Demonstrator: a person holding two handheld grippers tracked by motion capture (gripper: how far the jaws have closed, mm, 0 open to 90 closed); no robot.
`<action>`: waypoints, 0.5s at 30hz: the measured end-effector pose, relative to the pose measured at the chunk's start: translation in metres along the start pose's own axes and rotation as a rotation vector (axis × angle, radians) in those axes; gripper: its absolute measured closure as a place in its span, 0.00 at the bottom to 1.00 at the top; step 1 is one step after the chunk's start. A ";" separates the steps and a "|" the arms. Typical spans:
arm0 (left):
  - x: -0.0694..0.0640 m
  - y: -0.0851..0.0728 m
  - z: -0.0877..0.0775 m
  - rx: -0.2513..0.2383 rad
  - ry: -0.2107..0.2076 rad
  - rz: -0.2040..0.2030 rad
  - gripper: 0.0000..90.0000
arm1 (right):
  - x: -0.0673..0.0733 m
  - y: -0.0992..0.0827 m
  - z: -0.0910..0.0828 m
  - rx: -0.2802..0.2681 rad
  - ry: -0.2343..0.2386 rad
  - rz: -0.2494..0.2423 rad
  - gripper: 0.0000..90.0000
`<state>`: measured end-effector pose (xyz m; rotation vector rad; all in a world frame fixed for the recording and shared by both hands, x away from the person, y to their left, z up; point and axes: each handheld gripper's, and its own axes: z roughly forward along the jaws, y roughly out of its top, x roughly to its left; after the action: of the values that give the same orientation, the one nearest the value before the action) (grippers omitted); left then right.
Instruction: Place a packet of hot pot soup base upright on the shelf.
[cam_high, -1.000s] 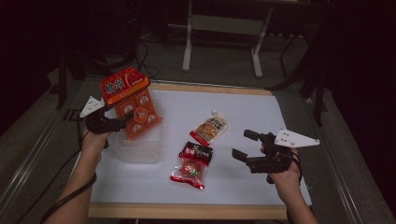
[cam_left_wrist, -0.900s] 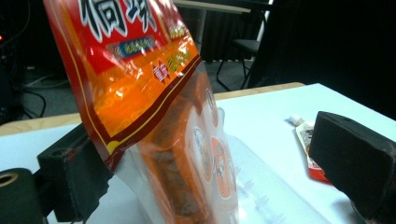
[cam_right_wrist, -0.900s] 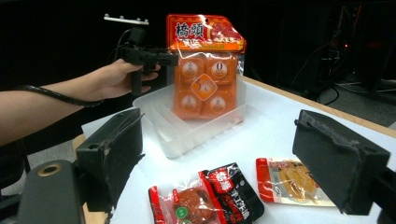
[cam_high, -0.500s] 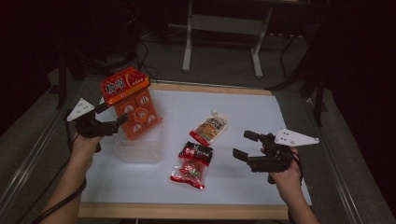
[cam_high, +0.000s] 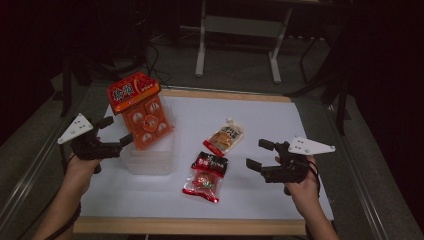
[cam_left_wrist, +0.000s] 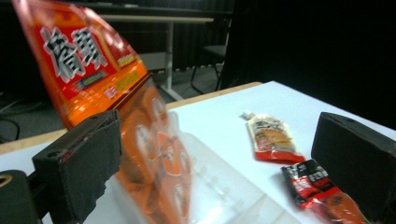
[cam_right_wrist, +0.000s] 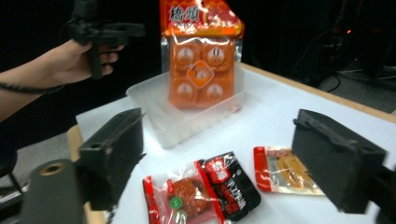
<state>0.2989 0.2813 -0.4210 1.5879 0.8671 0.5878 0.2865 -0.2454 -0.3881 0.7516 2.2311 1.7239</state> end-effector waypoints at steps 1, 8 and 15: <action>-0.002 0.001 -0.002 0.003 -0.011 0.004 0.03 | 0.000 0.000 0.000 -0.005 -0.001 0.003 0.17; -0.020 0.002 -0.017 -0.005 -0.046 0.023 0.03 | 0.000 0.000 0.001 0.035 -0.018 0.002 0.15; -0.039 0.001 -0.025 -0.017 -0.084 0.026 0.03 | -0.006 -0.003 0.009 0.071 -0.024 -0.054 0.15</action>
<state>0.2559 0.2651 -0.4115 1.5996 0.7779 0.5418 0.2950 -0.2418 -0.3938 0.7167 2.2860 1.6102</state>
